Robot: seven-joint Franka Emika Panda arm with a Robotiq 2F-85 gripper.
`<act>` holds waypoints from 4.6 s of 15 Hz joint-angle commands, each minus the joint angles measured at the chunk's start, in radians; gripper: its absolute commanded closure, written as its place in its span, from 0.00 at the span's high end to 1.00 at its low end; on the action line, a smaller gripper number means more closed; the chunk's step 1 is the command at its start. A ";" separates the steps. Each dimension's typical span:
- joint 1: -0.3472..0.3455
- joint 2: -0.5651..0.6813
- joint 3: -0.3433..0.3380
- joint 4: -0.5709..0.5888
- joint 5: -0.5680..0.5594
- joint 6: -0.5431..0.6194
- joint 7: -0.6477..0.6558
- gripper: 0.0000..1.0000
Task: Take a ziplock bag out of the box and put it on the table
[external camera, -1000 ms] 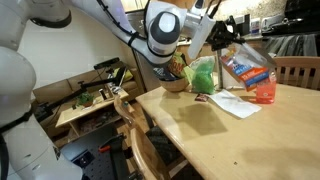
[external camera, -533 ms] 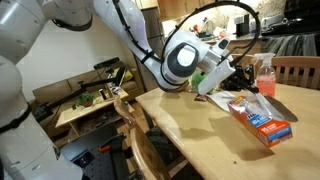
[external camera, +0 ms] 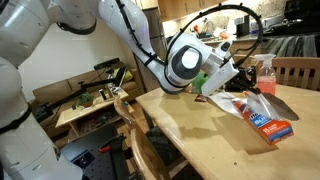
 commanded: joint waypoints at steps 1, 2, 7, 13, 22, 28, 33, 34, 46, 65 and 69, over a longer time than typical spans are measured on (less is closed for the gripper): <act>-0.005 0.004 0.001 0.001 -0.021 0.001 0.018 0.01; -0.006 0.008 0.004 0.001 -0.021 0.001 0.018 0.01; -0.059 0.025 0.045 0.062 -0.043 -0.083 0.016 0.00; 0.000 0.003 -0.007 0.011 -0.064 -0.047 0.041 0.00; 0.194 0.033 -0.161 -0.072 0.052 0.066 0.036 0.00; -0.166 0.124 0.135 0.259 -0.111 -0.358 0.053 0.00; -0.273 0.115 0.207 0.313 -0.243 -0.397 0.100 0.01; -0.279 0.116 0.210 0.322 -0.245 -0.400 0.100 0.01; -0.087 0.122 0.019 0.064 -0.208 -0.032 0.188 0.00; 0.232 0.147 -0.238 -0.188 0.091 0.012 0.187 0.00; 0.204 0.141 -0.198 -0.179 0.061 0.017 0.175 0.00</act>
